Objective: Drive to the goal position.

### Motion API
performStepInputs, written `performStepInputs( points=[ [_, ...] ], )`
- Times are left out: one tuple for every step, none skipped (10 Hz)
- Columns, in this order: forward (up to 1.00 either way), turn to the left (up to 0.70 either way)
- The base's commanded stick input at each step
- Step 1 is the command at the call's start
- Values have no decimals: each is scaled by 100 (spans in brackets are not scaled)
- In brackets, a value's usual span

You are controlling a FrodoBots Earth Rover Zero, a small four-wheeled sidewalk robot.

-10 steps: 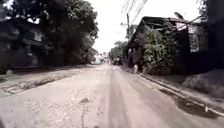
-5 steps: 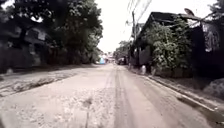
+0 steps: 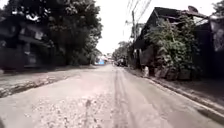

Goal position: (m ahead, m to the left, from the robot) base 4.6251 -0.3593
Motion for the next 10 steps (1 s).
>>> performStepInputs(
  points=[
    [100,0],
    [100,0],
    [100,0],
    [100,0],
    [100,0],
    [100,0],
    [100,0],
    [100,0],
    [100,0],
    [100,0]
  ],
)
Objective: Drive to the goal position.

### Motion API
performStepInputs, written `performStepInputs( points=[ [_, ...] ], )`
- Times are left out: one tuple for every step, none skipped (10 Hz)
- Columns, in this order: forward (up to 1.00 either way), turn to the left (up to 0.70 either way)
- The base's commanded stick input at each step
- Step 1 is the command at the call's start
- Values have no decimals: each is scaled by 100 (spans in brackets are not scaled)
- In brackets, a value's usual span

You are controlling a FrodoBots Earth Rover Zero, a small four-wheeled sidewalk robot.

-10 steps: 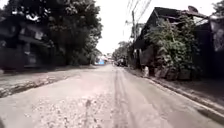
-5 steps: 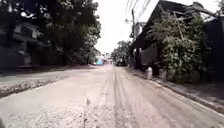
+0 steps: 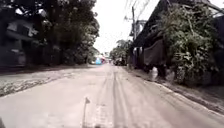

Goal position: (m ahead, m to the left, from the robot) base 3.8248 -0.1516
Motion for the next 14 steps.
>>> performStepInputs(
  points=[
    [100,0],
    [100,0],
    [100,0],
    [100,0],
    [100,0],
    [100,0],
    [100,0],
    [100,0],
    [100,0],
    [100,0],
    [100,0],
    [100,0],
    [100,0],
    [100,0]
  ],
)
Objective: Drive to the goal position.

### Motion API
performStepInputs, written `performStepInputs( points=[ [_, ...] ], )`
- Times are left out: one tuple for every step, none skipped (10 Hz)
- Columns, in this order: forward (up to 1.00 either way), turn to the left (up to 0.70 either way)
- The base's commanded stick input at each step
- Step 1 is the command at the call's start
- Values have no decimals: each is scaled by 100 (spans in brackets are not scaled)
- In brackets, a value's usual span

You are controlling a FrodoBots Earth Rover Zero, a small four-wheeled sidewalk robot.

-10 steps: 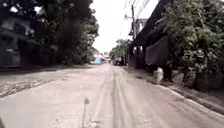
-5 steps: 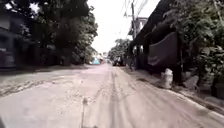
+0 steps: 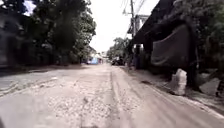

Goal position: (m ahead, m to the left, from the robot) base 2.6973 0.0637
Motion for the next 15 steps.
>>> performStepInputs(
  points=[
    [100,0],
    [100,0],
    [100,0],
    [100,0],
    [100,0],
    [100,0],
    [100,0],
    [100,0],
    [100,7],
    [100,27],
    [100,27],
    [100,27],
    [100,27],
    [100,27],
    [100,27]
  ],
)
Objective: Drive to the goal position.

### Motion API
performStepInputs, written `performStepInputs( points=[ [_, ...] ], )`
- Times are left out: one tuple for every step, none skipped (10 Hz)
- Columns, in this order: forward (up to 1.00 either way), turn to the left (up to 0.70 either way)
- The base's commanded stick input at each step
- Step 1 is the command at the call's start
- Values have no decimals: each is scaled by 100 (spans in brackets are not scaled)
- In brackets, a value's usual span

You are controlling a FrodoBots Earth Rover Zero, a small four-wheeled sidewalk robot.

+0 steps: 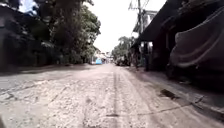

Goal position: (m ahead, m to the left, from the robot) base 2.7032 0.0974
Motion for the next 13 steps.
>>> performStepInputs(
  points=[
    [100,27],
    [100,27],
    [100,0],
    [100,0],
    [100,0],
    [100,0],
    [100,0],
    [100,0],
    [100,0],
    [100,0],
    [100,0],
    [100,0],
    [100,0]
  ],
)
